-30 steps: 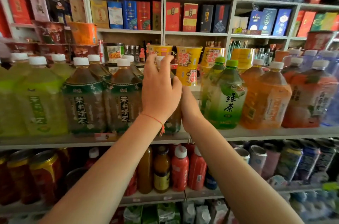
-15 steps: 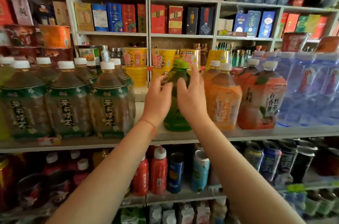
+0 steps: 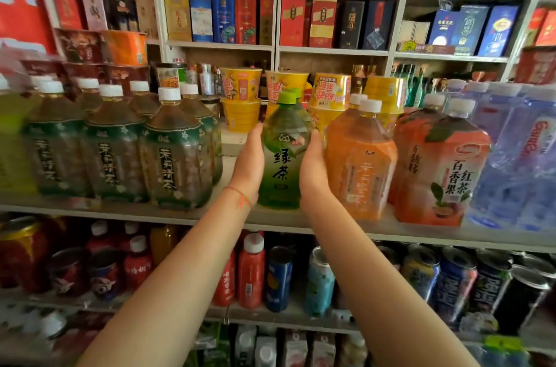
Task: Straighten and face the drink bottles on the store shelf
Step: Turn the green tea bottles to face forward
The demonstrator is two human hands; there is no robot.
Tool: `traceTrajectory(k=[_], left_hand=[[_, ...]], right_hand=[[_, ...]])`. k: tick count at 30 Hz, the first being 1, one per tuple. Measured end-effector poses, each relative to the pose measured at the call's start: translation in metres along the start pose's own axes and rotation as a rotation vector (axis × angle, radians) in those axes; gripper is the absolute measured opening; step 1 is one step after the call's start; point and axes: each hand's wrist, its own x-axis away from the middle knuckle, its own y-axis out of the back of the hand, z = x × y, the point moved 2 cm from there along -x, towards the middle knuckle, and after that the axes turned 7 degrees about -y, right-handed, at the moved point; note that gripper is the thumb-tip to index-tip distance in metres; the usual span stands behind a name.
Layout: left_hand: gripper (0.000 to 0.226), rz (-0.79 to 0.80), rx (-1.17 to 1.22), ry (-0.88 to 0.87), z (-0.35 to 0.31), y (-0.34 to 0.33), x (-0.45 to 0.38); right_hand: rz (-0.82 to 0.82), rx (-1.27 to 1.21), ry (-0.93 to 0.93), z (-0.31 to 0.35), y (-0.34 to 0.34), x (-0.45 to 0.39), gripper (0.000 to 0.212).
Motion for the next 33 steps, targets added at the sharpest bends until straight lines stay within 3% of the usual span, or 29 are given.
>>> traceTrajectory(k=[5,11,15,18,20,22,24,25,28,33], left_hand=[[0.081,0.062,-0.025,0.006,0.005,0.007,-0.007],[0.080,0.073,-0.065,-0.021,0.001,0.014,0.001],[0.076,-0.022,-0.169,-0.154,-0.009,0.028,0.019],[0.068,-0.079,-0.167,-0.199,-0.012,0.038,0.029],[0.058,-0.090,-0.158,-0.175,-0.014,0.041,0.030],[0.040,-0.097,-0.168,-0.191,-0.019,0.040,0.029],[0.021,-0.097,-0.209,-0.310,-0.026,0.036,0.026],[0.023,-0.081,-0.262,-0.378,-0.030,0.034,0.026],[0.060,-0.026,-0.553,-0.666,-0.040,0.034,0.022],[0.067,-0.068,-1.185,-1.110,-0.053,0.037,0.021]], right_hand=[[0.058,-0.032,-0.045,0.002,-0.006,-0.002,0.047],[0.103,-0.030,-0.025,-0.008,-0.014,0.001,0.067],[0.129,-0.012,0.017,-0.020,-0.024,0.016,0.090],[0.162,-0.023,0.026,-0.026,-0.028,0.024,0.096],[0.188,-0.047,-0.010,-0.021,-0.026,0.027,0.092],[0.167,-0.061,-0.018,-0.009,-0.018,0.021,0.067],[0.156,-0.061,-0.031,0.000,-0.011,0.007,0.047],[0.173,-0.048,-0.041,0.003,-0.010,0.005,0.046],[0.251,-0.010,-0.040,0.000,-0.024,0.004,0.057],[0.236,-0.040,-0.008,-0.009,-0.046,-0.001,0.056]])
